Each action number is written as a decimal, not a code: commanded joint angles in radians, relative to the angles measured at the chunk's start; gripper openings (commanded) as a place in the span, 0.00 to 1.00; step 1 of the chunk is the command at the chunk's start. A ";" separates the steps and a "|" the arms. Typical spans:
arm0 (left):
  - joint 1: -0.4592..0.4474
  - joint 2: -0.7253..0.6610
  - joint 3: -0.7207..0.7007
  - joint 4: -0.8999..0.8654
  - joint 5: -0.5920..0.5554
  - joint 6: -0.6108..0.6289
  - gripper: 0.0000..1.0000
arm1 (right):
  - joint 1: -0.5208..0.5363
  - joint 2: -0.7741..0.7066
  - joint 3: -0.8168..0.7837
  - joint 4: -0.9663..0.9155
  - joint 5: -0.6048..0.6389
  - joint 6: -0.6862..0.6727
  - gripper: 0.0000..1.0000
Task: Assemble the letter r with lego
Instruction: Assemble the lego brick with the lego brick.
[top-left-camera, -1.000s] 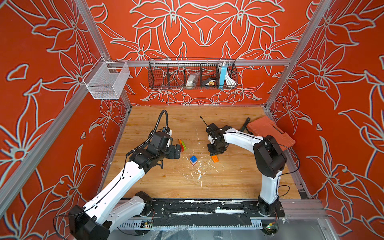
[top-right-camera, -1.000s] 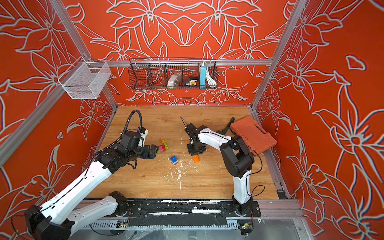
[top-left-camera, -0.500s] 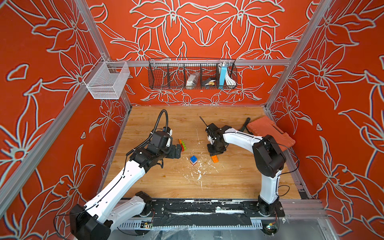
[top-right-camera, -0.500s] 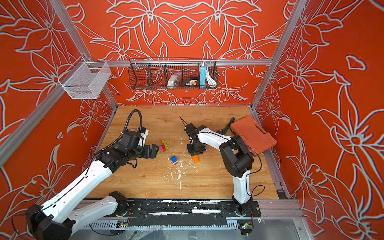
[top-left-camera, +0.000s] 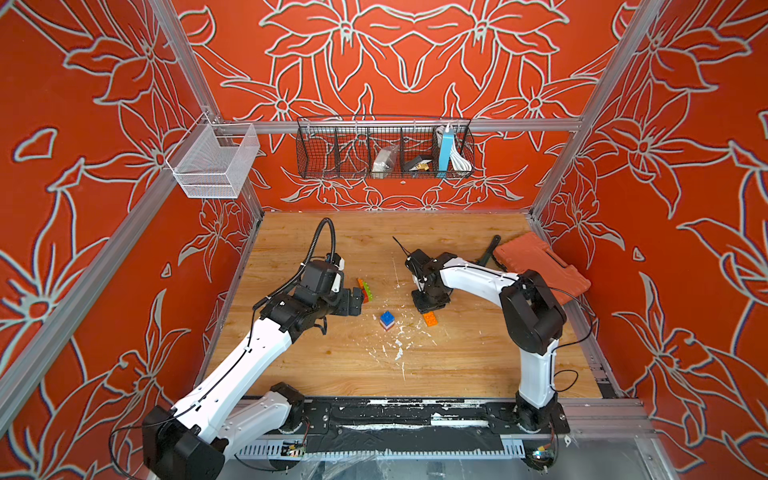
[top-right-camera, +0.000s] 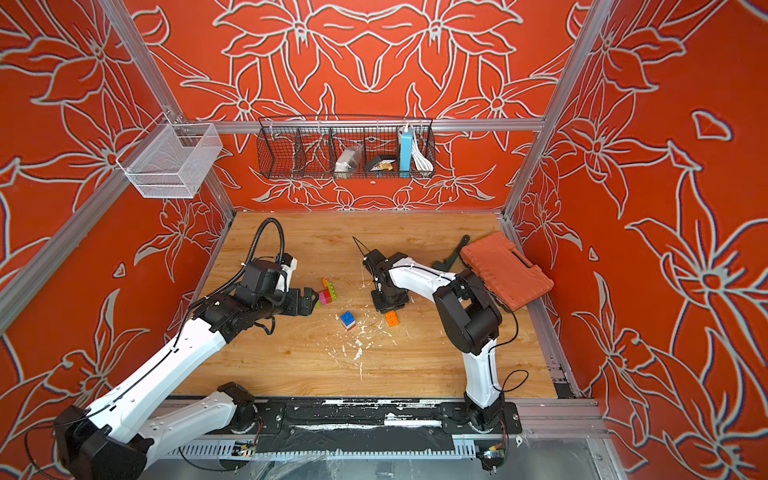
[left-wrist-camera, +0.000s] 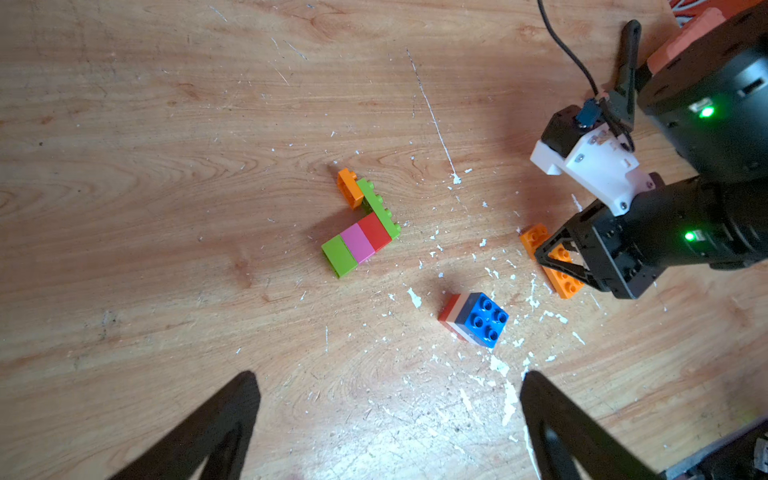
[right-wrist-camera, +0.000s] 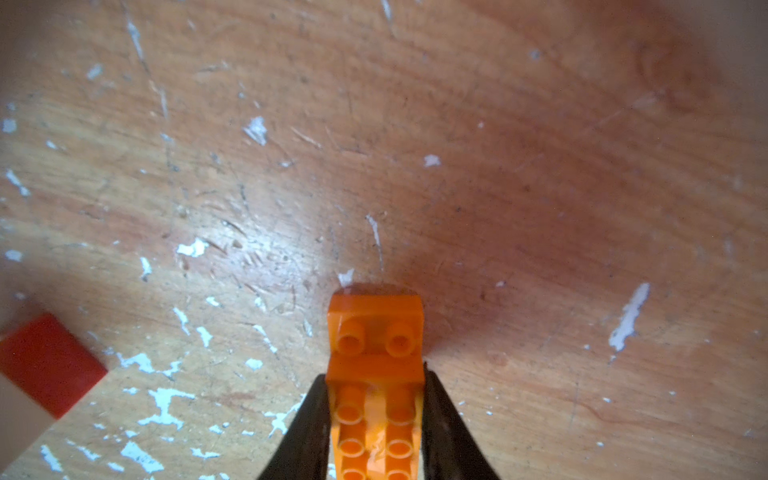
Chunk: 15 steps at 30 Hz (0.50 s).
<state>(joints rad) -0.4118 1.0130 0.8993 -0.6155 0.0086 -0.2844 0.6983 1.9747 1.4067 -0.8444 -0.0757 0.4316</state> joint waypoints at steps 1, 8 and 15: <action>0.018 -0.005 -0.008 0.013 0.059 0.009 0.99 | 0.012 0.090 -0.054 -0.040 -0.022 -0.030 0.00; 0.030 -0.061 -0.009 0.021 0.156 -0.020 0.99 | 0.013 0.014 -0.047 -0.019 -0.133 -0.287 0.00; 0.030 -0.110 -0.069 0.039 0.256 -0.157 0.99 | 0.021 0.011 -0.003 -0.046 -0.073 -0.363 0.12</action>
<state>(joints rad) -0.3866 0.9203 0.8539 -0.5846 0.2035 -0.3679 0.7063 1.9659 1.4052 -0.8509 -0.1478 0.1287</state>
